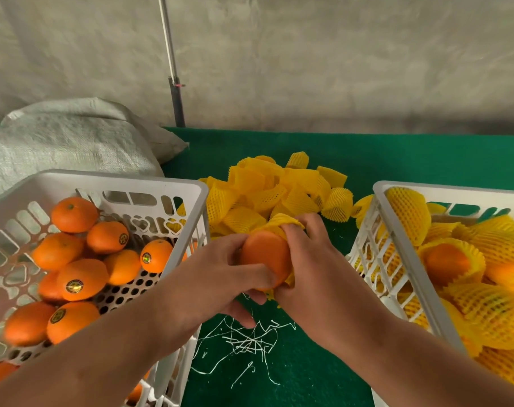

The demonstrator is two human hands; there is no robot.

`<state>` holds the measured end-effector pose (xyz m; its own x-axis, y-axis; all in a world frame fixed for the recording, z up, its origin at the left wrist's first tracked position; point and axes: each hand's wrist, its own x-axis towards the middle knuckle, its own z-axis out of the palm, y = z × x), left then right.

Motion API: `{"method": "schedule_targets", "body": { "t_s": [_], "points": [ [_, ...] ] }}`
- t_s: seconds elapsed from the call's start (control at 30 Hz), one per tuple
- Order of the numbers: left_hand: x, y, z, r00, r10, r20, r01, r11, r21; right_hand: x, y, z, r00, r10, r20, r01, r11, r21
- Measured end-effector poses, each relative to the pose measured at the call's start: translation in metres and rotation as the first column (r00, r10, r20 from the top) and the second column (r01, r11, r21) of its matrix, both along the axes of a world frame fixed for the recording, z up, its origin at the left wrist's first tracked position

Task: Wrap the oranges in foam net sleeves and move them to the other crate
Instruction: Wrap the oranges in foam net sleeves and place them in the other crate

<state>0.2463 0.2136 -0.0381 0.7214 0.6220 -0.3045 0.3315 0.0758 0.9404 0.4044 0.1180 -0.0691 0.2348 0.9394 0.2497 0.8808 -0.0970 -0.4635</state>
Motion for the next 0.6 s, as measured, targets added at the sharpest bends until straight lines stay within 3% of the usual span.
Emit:
{"method": "schedule_targets", "body": {
  "t_s": [0.1,0.2,0.27,0.47,0.6],
  "points": [
    [0.000,-0.003,-0.001,0.996,0.084,-0.037,-0.072,0.966,0.248,-0.001,-0.001,0.000,1.000,-0.007,0.005,0.007,1.000,0.027],
    [-0.001,-0.007,-0.003,0.987,0.137,-0.090,-0.067,0.839,0.540,-0.002,-0.002,0.001,1.000,-0.004,0.000,0.004,1.000,0.022],
    [0.001,-0.010,-0.002,0.983,0.147,-0.105,-0.045,0.760,0.648,-0.003,-0.003,0.001,1.000,0.000,-0.004,0.000,1.000,0.023],
    [0.000,-0.013,-0.004,0.962,0.266,-0.056,-0.118,0.595,0.795,-0.011,-0.007,0.008,1.000,0.030,-0.007,-0.029,0.998,0.059],
    [-0.002,-0.011,-0.003,0.980,0.195,-0.047,-0.096,0.659,0.746,-0.017,-0.008,0.011,0.999,0.031,-0.009,-0.031,0.997,0.069]
  ]
}}
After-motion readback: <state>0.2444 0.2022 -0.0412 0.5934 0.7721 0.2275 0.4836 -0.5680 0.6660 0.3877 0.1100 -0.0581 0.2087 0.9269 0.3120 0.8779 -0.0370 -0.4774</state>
